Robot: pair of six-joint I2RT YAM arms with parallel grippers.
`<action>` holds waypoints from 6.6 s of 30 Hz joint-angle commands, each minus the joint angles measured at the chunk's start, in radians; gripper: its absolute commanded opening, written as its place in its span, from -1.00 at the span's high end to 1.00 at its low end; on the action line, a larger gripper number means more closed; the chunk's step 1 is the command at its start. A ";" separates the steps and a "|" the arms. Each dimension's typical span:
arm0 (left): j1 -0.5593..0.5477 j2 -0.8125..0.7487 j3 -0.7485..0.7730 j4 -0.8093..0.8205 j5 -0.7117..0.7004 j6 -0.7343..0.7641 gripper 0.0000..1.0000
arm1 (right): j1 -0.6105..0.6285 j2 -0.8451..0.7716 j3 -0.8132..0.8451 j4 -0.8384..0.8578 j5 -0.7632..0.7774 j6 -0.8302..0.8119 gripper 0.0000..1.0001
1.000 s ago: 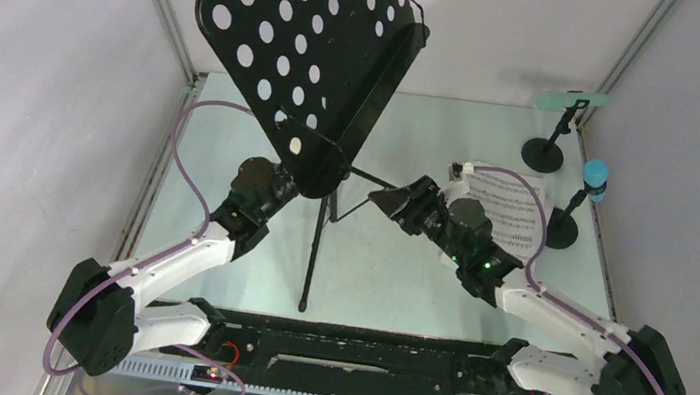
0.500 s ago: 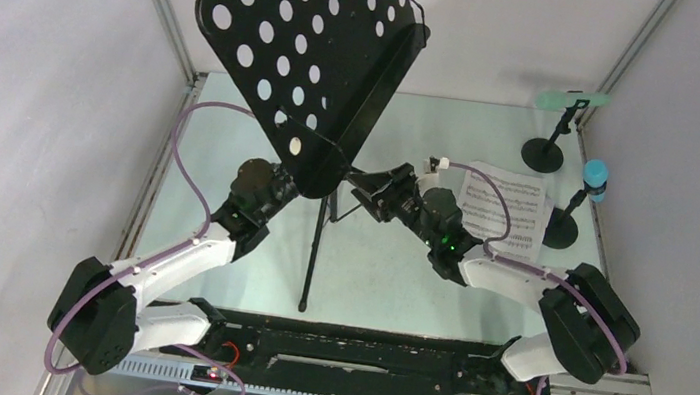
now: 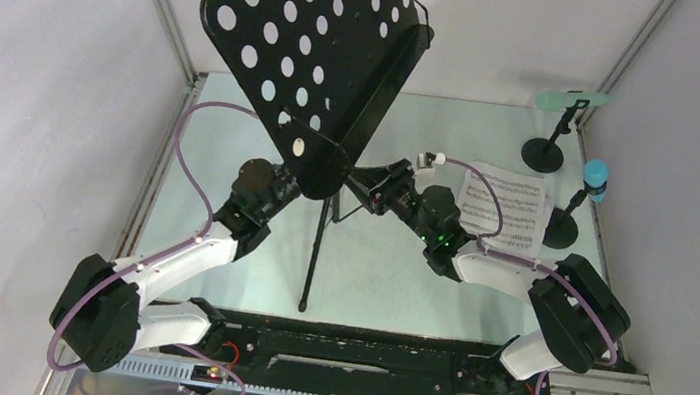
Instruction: Pack up the instrument practice props
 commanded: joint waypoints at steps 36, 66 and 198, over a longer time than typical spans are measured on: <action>-0.026 0.062 -0.016 -0.127 0.169 -0.063 1.00 | 0.034 -0.081 0.233 -0.318 -0.369 -1.460 1.00; -0.024 0.070 0.009 -0.172 0.169 -0.064 1.00 | 0.319 -0.211 0.222 -0.201 0.303 -2.412 0.00; -0.029 0.093 0.039 -0.244 0.182 -0.048 1.00 | 0.003 -0.261 0.069 -0.480 0.088 -0.121 -0.39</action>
